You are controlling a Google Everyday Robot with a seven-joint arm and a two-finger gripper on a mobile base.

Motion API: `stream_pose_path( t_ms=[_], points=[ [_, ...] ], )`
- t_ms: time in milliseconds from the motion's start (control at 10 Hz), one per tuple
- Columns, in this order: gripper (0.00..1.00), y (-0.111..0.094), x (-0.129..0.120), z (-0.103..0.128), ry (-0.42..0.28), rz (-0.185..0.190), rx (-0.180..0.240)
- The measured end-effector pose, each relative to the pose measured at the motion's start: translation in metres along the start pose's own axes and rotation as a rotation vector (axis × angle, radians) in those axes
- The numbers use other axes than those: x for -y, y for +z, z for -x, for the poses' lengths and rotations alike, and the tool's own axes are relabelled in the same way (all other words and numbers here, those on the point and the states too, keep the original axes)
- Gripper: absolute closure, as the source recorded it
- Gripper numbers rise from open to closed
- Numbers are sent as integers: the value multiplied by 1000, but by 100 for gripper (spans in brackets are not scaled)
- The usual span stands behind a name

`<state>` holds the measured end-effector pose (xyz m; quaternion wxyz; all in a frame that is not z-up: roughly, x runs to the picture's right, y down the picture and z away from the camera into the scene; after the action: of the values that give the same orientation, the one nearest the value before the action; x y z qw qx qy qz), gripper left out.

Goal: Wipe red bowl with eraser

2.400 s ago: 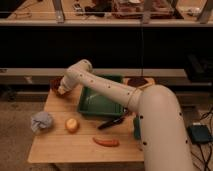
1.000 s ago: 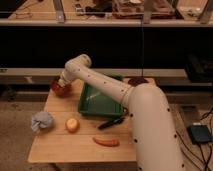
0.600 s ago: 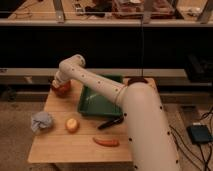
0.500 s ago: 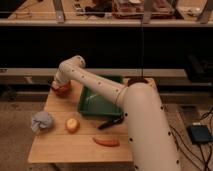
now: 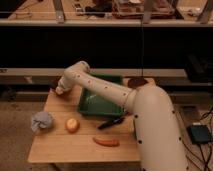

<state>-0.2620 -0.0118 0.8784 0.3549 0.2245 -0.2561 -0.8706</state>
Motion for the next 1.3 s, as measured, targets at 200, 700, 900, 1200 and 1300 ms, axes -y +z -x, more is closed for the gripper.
stream_pose_path(
  t_ms=[200,700,900,1200,1300],
  points=[
    [100,-10,-9,15,11,10,4],
    [100,-18,-28,34,44,48,30],
    [100,-17,-36,27,53,59,28],
    [100,-14,-42,3,42,68,20],
    [100,-12,-39,-5,32,68,19]
  ],
)
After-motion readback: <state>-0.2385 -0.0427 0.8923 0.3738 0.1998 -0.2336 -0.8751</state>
